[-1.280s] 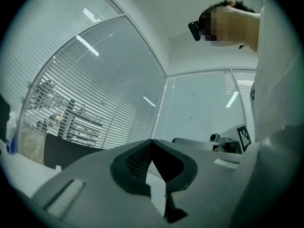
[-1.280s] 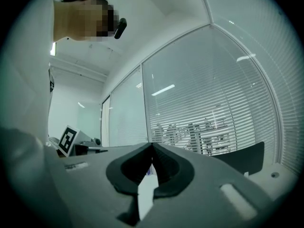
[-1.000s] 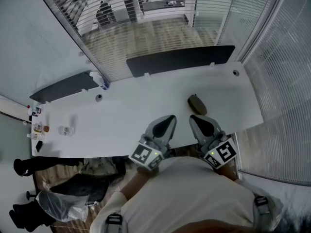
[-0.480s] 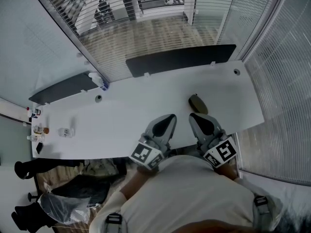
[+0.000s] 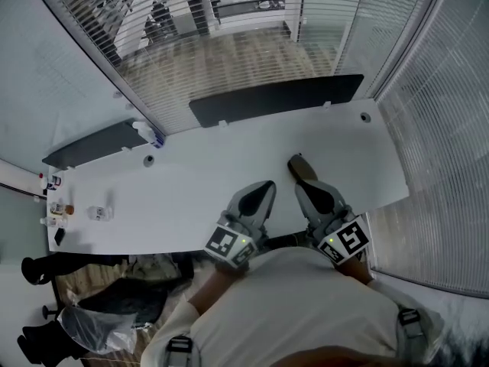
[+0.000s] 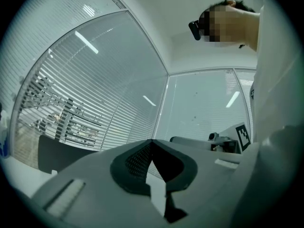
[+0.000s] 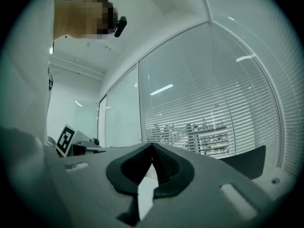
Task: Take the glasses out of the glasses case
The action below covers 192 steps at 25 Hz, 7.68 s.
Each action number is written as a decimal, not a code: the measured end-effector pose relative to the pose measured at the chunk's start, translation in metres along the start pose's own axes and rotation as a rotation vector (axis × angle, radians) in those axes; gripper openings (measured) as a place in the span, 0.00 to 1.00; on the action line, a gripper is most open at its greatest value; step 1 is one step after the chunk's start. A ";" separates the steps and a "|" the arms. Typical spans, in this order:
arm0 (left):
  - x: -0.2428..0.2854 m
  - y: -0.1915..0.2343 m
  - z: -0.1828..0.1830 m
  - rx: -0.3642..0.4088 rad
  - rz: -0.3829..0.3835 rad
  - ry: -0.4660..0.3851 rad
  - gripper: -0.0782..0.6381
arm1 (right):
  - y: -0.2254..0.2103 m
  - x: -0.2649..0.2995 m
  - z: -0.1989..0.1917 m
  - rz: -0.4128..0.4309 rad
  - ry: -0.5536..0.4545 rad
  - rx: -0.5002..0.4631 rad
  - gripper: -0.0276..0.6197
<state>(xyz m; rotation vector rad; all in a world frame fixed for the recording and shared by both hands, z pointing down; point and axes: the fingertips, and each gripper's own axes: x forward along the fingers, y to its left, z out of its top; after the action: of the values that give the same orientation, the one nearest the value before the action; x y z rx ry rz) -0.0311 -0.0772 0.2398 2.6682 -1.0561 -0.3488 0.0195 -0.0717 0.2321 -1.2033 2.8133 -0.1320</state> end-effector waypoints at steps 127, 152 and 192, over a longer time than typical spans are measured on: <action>0.116 0.122 -0.402 0.031 0.009 0.609 0.11 | -0.197 0.013 -0.313 -0.144 0.488 -0.373 0.24; 0.111 0.125 -0.399 0.056 0.012 0.623 0.11 | -0.307 0.001 -0.357 -0.246 0.633 -0.461 0.13; 0.114 0.130 -0.393 0.048 0.023 0.589 0.11 | -0.188 0.033 -0.391 0.066 0.759 -0.419 0.30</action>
<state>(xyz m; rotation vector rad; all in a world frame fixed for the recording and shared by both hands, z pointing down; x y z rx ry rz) 0.0889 -0.1924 0.6359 2.5362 -0.9028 0.4493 0.0902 -0.2058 0.6395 -1.3524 3.6800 0.0174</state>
